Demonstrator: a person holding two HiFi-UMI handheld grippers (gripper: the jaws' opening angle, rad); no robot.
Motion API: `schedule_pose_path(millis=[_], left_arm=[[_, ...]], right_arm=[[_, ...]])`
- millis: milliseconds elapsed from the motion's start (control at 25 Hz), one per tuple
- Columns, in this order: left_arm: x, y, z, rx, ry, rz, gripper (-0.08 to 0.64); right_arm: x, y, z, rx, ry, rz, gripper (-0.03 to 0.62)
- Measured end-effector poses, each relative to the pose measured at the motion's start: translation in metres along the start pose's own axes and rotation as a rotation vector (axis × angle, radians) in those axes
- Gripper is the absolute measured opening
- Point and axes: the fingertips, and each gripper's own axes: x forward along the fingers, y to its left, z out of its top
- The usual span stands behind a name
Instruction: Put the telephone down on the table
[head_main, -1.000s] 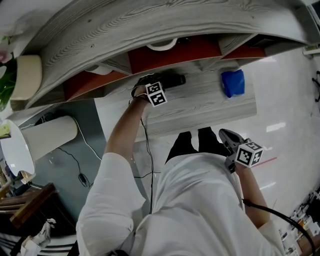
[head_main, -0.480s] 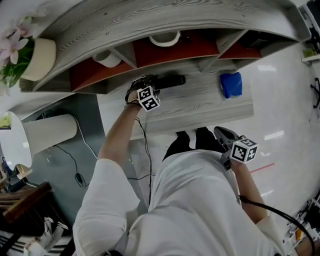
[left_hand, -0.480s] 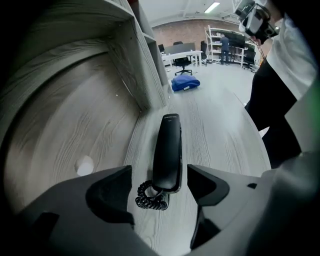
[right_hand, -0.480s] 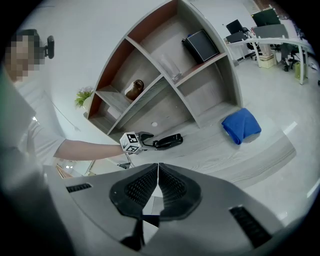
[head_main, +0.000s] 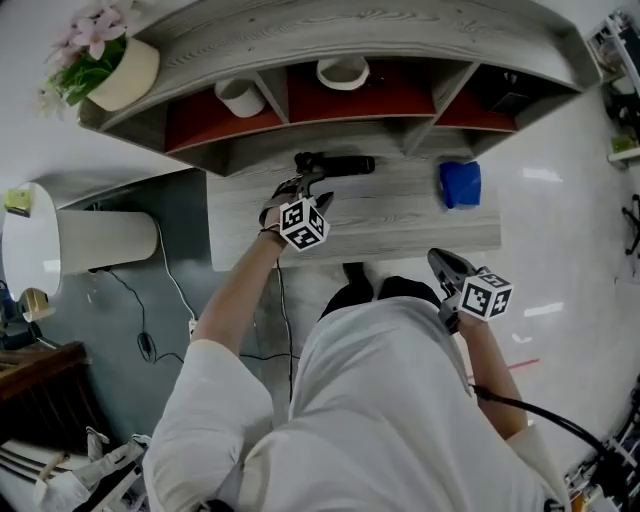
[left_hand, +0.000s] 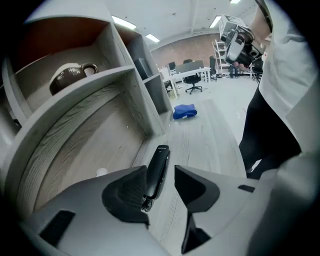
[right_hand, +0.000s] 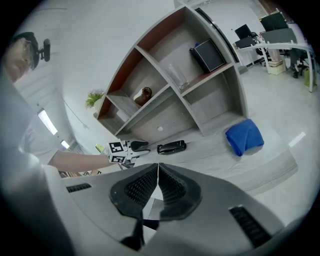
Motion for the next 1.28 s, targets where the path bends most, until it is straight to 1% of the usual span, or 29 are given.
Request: schedule_pose_path(millis=[160, 240, 400, 560, 640, 720, 920, 1000, 1080, 1200, 1280], left_arm=[[-0.026, -0.022, 0.024, -0.038, -0.027, 0.066, 0.086], [-0.041, -0.036, 0.036, -0.070, -0.028, 0.101, 0.068], [-0.069, -0.070, 0.061, -0.182, -0.053, 0.148, 0.013], [-0.087, -0.103, 0.077, -0.296, -0.069, 0.176, 0.011], [-0.098, -0.116, 0.082, -0.373, -0.082, 0.188, 0.009], [-0.109, -0.127, 0.086, -0.467, -0.102, 0.195, 0.009], [-0.141, -0.165, 0.084, -0.783, -0.142, 0.182, 0.009], [-0.155, -0.184, 0.082, -0.882, -0.157, 0.184, 0.010], [-0.168, -0.202, 0.079, -0.949, -0.171, 0.184, 0.009], [-0.187, -0.224, 0.077, -1.015, -0.193, 0.178, 0.009], [-0.199, -0.232, 0.077, -1.059, -0.223, 0.165, 0.009]], right_arm=[[-0.009, 0.001, -0.001, -0.026, 0.010, 0.048, 0.018], [-0.017, 0.001, -0.004, -0.030, 0.018, 0.069, 0.018], [-0.035, -0.003, -0.011, -0.044, 0.042, 0.114, 0.018], [-0.049, -0.008, -0.021, -0.060, 0.073, 0.158, 0.018], [-0.056, -0.008, -0.028, -0.074, 0.089, 0.181, 0.018], [-0.061, -0.008, -0.033, -0.086, 0.103, 0.199, 0.018], [-0.069, -0.009, -0.051, -0.106, 0.136, 0.230, 0.018], [-0.070, -0.008, -0.061, -0.110, 0.149, 0.244, 0.018], [-0.069, -0.007, -0.069, -0.124, 0.163, 0.255, 0.018], [-0.070, 0.002, -0.080, -0.158, 0.180, 0.272, 0.018], [-0.071, 0.011, -0.084, -0.176, 0.177, 0.283, 0.018]])
